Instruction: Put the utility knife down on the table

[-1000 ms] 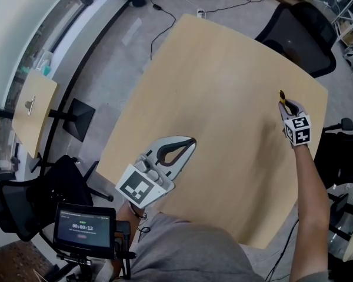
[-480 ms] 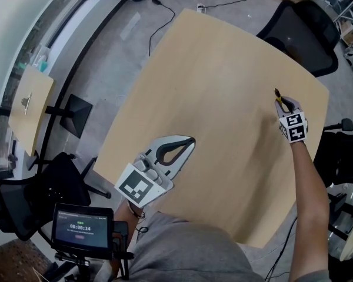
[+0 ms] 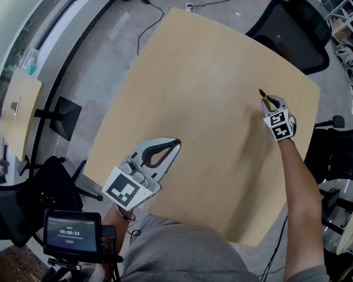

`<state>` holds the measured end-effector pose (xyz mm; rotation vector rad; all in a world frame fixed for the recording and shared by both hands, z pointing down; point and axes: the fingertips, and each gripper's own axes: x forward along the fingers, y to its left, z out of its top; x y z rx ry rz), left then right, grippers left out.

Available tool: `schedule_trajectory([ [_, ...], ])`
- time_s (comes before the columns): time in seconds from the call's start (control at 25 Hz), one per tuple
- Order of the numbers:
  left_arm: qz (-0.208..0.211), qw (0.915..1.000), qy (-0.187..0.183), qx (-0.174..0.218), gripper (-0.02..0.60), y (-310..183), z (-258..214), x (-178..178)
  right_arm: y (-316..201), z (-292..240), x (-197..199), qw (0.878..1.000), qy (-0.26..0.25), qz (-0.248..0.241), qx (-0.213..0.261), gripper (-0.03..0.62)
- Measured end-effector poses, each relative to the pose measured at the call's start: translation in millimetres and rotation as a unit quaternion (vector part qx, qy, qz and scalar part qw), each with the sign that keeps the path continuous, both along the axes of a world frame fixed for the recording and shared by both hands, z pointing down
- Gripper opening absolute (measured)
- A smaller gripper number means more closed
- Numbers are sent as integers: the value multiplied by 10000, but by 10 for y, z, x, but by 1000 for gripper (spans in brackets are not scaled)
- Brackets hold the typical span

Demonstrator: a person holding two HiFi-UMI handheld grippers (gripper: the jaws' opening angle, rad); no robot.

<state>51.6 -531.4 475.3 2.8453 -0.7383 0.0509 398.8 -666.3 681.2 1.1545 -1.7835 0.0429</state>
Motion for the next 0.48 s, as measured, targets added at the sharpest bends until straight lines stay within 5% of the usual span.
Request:
schedule_trajectory([
  [0.48,-19,10000,-6,-74,5,22,42,-10,9,158,26,9975,609,-296,-177,72],
])
